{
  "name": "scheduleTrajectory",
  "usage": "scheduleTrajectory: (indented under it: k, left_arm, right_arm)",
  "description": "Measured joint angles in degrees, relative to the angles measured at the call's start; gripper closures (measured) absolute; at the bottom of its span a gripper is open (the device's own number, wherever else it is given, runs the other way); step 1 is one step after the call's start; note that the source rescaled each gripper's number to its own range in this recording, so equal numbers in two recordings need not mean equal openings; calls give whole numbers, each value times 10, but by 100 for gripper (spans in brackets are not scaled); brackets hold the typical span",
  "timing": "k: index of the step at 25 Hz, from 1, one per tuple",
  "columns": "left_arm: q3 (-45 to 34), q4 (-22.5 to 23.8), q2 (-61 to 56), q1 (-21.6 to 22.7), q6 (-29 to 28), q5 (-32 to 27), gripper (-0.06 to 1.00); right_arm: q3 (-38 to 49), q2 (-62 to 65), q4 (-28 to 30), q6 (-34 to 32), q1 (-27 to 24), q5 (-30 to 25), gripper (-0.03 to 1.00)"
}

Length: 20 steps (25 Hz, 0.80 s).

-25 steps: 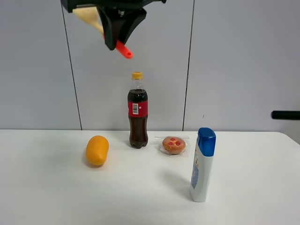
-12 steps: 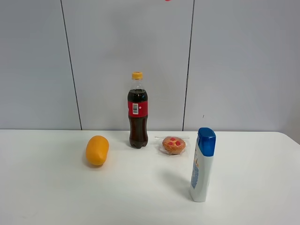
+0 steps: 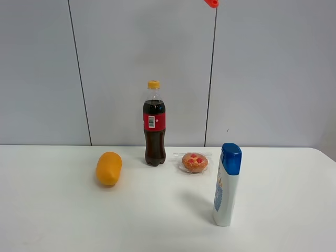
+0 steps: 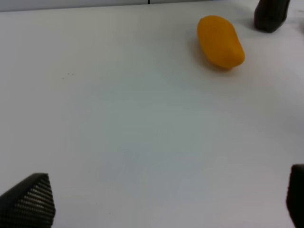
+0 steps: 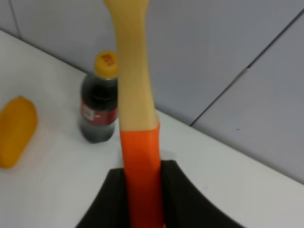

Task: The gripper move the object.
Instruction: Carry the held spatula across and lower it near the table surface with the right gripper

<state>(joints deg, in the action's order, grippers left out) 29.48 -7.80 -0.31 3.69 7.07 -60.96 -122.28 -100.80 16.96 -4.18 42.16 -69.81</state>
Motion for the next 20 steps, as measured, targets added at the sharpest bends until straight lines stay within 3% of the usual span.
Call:
scheduleTrajectory:
  k: [10, 16, 20]
  left_arm:
    - [0, 0, 0, 0, 0, 0, -6]
    - [0, 0, 0, 0, -1, 0, -6]
    - [0, 0, 0, 0, -1, 0, -6]
  right_arm:
    - [0, 0, -60, 62, -100, 0, 97]
    - [0, 0, -77, 150, -162, 0, 97]
    - [0, 0, -88, 171, -201, 0, 97]
